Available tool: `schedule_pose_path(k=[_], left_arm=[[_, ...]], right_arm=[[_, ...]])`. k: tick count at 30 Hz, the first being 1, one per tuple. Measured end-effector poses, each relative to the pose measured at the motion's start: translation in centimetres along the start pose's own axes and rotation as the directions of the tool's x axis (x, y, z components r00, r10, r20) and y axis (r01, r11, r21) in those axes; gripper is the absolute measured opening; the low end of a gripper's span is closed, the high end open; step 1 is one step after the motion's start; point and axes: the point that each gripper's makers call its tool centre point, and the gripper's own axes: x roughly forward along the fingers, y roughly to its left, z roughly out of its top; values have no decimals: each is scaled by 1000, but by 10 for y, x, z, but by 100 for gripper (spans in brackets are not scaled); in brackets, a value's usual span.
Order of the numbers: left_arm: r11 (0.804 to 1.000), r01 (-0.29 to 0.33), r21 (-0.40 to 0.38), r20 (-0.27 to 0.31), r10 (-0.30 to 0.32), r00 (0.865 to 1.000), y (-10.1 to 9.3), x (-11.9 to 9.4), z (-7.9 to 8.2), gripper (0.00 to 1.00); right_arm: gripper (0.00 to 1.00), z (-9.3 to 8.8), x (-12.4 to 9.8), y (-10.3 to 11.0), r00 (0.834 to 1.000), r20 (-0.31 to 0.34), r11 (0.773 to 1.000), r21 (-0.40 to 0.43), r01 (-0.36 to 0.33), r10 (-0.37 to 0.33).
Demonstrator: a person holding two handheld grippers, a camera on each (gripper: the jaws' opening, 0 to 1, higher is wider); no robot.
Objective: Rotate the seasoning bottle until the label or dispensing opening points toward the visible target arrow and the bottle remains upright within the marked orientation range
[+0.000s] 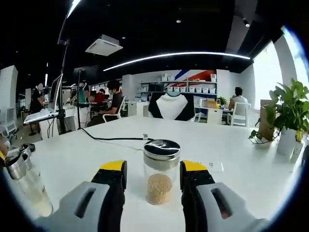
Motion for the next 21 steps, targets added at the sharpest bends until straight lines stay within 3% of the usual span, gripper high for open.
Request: schedule_pose_path(k=[11,21], left_arm=[[1000,-3,6,-11,3,1000,4,5,1,55],[1000,-16,11,-19,16,1000,8,2,1,55]], right_arm=[[41,2,37,-14,1000,-15,1000,-2,24,-24],[38,0,38,-14,999,-1,999,0,40,-40]])
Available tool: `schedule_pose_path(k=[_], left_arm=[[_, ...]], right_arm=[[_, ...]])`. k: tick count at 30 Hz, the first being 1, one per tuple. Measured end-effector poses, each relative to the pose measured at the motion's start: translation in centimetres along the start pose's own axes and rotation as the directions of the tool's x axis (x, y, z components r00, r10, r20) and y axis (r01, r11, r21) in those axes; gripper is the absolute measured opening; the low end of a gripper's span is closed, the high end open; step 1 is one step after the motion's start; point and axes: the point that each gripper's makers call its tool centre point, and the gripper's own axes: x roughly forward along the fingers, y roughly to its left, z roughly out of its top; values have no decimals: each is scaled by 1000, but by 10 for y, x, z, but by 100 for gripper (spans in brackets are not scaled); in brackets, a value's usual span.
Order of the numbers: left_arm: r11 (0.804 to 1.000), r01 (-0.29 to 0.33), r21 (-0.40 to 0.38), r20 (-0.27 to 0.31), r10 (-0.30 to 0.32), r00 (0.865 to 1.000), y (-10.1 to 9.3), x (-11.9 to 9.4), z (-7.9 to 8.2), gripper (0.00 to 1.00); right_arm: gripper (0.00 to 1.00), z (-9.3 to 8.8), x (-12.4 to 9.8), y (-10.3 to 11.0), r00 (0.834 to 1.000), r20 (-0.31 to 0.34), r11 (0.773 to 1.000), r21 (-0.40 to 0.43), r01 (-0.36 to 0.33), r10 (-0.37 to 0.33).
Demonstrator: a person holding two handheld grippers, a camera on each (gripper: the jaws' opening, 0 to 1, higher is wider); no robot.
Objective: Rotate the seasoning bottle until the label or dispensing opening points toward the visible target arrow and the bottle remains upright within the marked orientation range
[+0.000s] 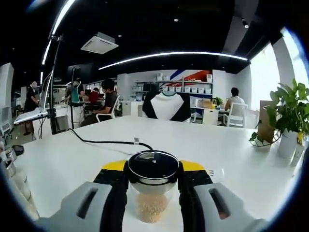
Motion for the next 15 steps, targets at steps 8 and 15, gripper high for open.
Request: schedule_pose_path(k=[8,15], left_arm=[[1000,1,18,3,-1,1000,-6,-2,4,55],[1000,5,31,14,-6,1000,-13,-5,7,54]], right_arm=[[37,1,-7,1,1000,10,1000,-2,-17,17],[37,6,-35,9,999,31,999,-8,-41,41]])
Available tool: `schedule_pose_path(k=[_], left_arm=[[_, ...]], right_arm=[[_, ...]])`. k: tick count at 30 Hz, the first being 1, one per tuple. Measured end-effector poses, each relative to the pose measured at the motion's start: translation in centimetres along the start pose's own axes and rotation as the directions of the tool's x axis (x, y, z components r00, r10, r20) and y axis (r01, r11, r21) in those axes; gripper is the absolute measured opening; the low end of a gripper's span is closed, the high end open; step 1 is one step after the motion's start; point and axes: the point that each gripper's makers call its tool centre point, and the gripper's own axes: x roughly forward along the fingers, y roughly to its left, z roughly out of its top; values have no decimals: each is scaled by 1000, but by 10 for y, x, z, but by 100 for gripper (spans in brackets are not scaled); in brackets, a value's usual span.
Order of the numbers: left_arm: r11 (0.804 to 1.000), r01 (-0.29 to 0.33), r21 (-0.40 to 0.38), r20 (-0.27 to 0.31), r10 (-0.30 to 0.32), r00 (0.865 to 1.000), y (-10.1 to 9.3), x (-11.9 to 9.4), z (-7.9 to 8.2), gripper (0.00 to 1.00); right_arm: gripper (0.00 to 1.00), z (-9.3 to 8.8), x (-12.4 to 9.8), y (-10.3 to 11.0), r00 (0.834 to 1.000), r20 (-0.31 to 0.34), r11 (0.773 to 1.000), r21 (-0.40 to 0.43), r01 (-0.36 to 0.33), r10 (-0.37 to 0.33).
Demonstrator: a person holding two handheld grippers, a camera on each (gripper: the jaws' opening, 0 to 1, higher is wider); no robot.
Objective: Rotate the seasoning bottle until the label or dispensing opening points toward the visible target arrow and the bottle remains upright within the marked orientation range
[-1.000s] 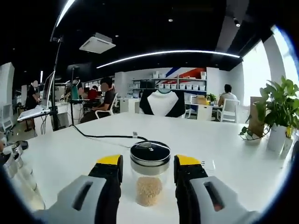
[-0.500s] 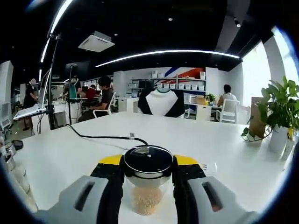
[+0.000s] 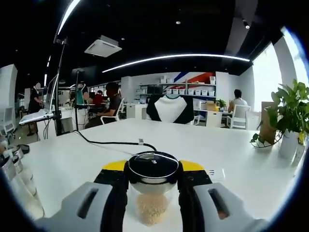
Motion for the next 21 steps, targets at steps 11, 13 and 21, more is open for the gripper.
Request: schedule_pose_path(k=[11,13,21], left_arm=[[999,53,8,44,-54,998,-26,-3,11,54],[998,59,13,50,-60,997,-30,-5,13,54],[992,122,12,78,-123,989,-51,-10,19,50]], right_arm=[[37,-4,-54,22,998,-10,998,10,-67,67],[37,-8,-63,25,997,-20,997,17,-74,74],[37,-6,-109,50,992,-4,991,30,-128,128]])
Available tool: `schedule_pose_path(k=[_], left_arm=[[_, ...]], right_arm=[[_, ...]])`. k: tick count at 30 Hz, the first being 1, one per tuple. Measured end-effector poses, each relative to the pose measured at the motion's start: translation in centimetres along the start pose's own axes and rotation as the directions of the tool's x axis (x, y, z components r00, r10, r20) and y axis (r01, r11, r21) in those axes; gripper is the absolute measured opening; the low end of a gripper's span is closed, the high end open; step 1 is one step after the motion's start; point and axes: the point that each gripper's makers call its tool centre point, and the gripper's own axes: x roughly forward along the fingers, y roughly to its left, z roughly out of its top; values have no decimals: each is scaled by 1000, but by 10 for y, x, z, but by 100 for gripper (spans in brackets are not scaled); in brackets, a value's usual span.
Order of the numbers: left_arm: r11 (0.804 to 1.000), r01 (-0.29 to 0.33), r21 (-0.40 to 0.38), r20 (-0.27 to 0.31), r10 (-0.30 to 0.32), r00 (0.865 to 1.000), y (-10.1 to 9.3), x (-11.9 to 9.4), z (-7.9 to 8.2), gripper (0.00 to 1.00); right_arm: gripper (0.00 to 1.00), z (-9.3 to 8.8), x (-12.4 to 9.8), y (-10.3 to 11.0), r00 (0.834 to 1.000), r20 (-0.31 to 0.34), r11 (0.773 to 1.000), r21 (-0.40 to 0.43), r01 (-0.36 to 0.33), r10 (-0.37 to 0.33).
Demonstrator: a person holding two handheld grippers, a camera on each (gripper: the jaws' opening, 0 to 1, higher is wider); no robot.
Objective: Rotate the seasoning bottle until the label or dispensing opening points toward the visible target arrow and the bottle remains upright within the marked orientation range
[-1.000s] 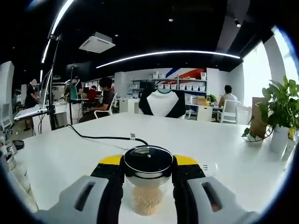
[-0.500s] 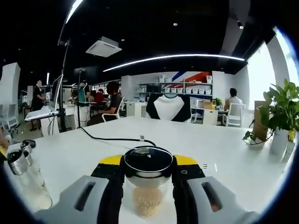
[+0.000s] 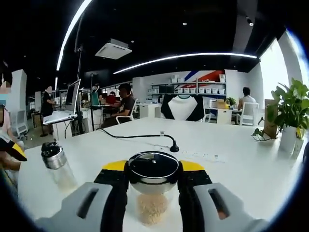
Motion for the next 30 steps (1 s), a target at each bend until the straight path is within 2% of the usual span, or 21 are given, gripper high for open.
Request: schedule_pose_path(k=[5,7,10,12,13,15,17,19,21,24,28,29,30], left_arm=[[998,69,6,6,-69,998,-21,8,1,48],[995,100,10,4,-100,995,-30,13,0,50],[990,139,27,-11,-139,990,-42,20,-2,55],[987,160,36,-22,-159,987,-46,22,-3,59],[983,179,44,-27,-178,984,-50,23,-2,59],[979,196,61,-25,-195,980,-55,23,2,59],[974,214,75,-20,-213,977,-58,23,4,59],[966,248,74,-10,-248,969,-64,21,8,59],[952,298,63,0,-299,954,-73,19,10,59],[945,319,76,8,-320,947,-76,17,12,59],[932,351,90,51,-356,933,-81,11,24,54],[932,350,98,61,-356,932,-80,10,26,49],[944,314,103,68,-321,945,-73,12,28,47]], right_arm=[[37,2,-35,42,996,4,996,12,-92,91],[37,3,-51,63,988,-4,988,21,-153,154],[37,10,-79,100,963,12,963,26,-268,268],[37,14,-92,115,946,22,945,50,-324,323],[37,17,-101,127,930,40,927,78,-367,364],[37,21,-115,146,902,46,898,83,-431,429],[37,23,-121,155,891,46,888,76,-454,452],[37,25,-132,171,866,42,864,53,-500,499],[37,28,-137,179,856,45,855,52,-516,514],[37,32,-144,195,825,46,824,36,-565,564],[37,38,-145,201,805,61,804,40,-593,590],[37,40,-145,201,802,66,802,43,-596,593],[37,42,-144,201,799,75,799,47,-600,596]])
